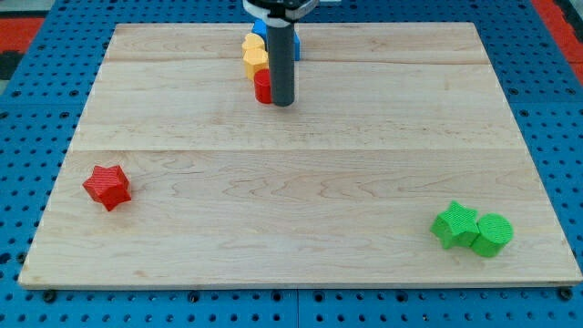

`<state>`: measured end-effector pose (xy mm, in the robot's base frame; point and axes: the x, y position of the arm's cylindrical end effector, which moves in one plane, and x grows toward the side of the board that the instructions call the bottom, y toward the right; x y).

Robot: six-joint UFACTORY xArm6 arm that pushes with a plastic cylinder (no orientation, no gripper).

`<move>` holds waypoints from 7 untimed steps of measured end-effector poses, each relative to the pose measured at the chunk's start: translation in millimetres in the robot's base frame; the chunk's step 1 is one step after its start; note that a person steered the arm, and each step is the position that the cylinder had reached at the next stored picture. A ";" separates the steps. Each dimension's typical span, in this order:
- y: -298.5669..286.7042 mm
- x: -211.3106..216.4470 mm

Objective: Push the green circle to the bottom of the green star

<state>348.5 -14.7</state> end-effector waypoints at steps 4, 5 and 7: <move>209.6 155.1; 255.5 218.2; 310.7 268.1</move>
<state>616.6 296.0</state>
